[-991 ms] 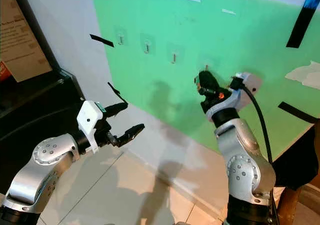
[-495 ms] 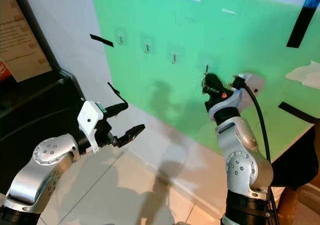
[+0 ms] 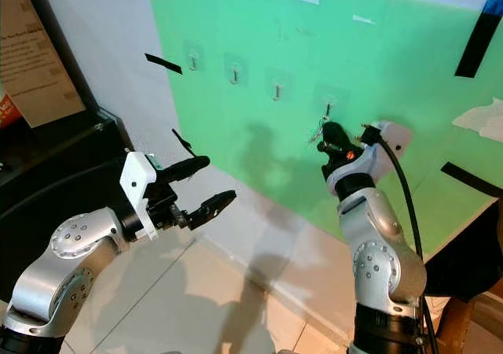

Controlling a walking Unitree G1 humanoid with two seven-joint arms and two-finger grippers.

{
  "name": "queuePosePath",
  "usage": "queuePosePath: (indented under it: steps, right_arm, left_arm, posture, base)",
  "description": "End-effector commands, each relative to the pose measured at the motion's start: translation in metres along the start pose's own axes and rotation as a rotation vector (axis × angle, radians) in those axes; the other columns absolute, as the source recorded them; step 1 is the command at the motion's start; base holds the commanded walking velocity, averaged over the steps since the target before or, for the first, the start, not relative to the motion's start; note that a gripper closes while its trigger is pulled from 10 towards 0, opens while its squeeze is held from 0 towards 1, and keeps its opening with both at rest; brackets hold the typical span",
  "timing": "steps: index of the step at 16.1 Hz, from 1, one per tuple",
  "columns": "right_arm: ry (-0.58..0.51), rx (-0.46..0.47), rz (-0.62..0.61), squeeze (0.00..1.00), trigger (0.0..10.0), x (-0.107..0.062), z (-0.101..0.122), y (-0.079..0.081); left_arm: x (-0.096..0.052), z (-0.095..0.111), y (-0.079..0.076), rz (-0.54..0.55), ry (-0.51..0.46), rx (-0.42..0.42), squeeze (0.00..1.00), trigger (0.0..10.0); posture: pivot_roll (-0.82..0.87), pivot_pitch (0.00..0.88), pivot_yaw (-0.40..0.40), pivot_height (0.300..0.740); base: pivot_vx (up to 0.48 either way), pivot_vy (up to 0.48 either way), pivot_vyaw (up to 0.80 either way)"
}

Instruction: Hang keys on a hook

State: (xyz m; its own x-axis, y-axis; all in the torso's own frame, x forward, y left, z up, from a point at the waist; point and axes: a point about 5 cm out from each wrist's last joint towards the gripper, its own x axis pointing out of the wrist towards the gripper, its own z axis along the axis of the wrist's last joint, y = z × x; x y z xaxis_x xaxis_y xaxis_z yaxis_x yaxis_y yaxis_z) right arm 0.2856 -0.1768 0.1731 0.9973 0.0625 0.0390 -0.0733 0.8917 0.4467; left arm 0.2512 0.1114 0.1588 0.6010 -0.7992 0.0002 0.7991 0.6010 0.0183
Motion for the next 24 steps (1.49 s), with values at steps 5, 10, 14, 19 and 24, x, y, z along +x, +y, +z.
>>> queuePosePath:
  steps: [5, 10, 14, 19, 24]
  right_arm:
    - [0.035, -0.067, 0.019, 1.0, 10.0, -0.014, -0.014, -0.007]
    - [-0.007, -0.119, 0.103, 1.0, 10.0, -0.019, -0.021, 0.004]
    - [0.117, -0.189, 0.144, 1.0, 10.0, -0.026, -0.047, 0.007]
    - [0.165, -0.34, 0.171, 1.0, 10.0, -0.029, -0.07, 0.006]
    - [0.164, -0.372, 0.128, 1.0, 10.0, -0.026, -0.072, 0.002]
  left_arm:
    - [-0.011, -0.007, 0.011, 0.124, 0.068, 0.047, 0.0, 10.0]
    - [-0.022, -0.017, 0.029, 0.342, 0.142, 0.139, 0.0, 10.0]
    - [-0.028, -0.026, 0.041, 0.507, 0.192, 0.179, 0.0, 10.0]
    - [-0.035, -0.03, 0.04, 0.594, 0.182, 0.16, 0.0, 10.0]
    - [-0.04, -0.032, 0.039, 0.623, 0.187, 0.165, 0.01, 10.0]
  posture:
    - [-0.1, 0.0, 0.03, 0.74]
    - [-0.11, 0.0, 0.041, 0.74]
    - [-0.11, 0.0, 0.04, 0.74]
    - [-0.09, 0.0, 0.025, 0.74]
    - [-0.08, 0.0, 0.019, 0.74]
  base:
    - [0.0, 0.0, 0.0]
    - [0.0, 0.0, 0.0]
    - [0.0, 0.0, 0.0]
    - [0.168, 0.0, 0.43]
    - [0.281, 0.0, 0.79]
